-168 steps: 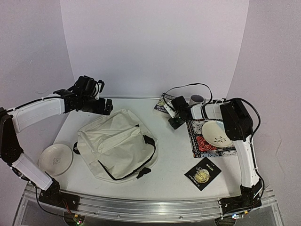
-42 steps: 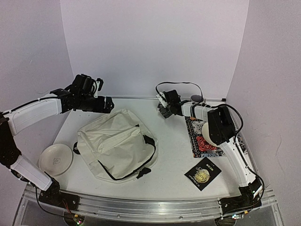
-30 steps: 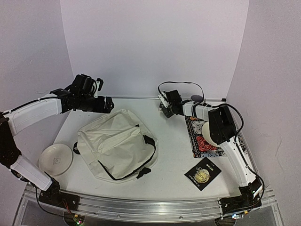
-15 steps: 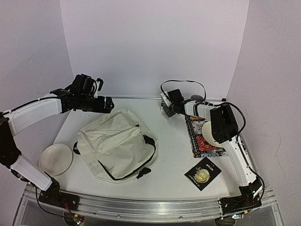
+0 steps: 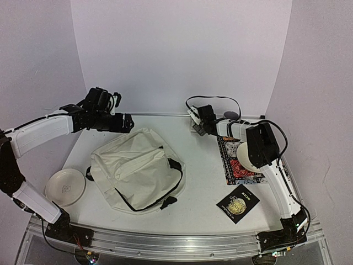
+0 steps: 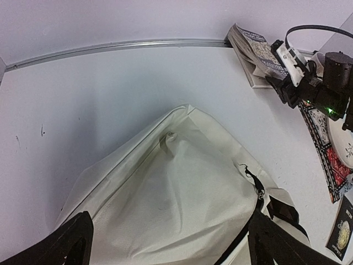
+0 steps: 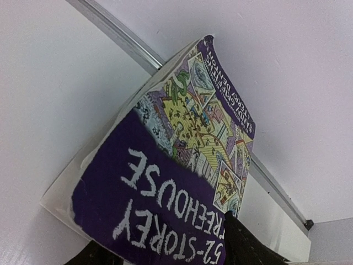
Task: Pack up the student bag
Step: Move the book to the center of the board.
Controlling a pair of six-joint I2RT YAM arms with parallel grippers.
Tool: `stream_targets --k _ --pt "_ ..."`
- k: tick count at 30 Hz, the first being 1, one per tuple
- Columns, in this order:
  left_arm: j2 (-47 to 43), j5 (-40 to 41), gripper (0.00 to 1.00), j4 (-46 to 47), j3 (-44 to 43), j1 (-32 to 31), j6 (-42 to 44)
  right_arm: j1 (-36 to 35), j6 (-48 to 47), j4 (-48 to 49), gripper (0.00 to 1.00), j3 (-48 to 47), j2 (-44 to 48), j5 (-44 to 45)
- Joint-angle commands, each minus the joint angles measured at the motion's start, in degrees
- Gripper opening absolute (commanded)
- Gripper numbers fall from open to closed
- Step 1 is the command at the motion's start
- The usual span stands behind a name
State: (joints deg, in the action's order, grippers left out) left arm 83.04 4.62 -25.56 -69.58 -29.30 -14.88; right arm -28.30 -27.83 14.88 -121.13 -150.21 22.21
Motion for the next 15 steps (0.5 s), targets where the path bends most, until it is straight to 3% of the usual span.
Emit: stream_targets --k 1,7,15 --pt "0.6 0.1 0.99 0.1 -0.3 0.3 -0.1 0.8 -7.6 10.0 0.61 0.5 3.4 3.3" --pt "0.9 0.0 0.99 0.2 -0.5 0.3 -0.1 0.8 -12.9 10.4 0.57 -0.8 1.6 3.0" --pt "0.7 0.0 0.99 0.2 -0.6 0.3 0.1 -0.3 -11.9 10.4 0.21 9.5 9.2 -2.9"
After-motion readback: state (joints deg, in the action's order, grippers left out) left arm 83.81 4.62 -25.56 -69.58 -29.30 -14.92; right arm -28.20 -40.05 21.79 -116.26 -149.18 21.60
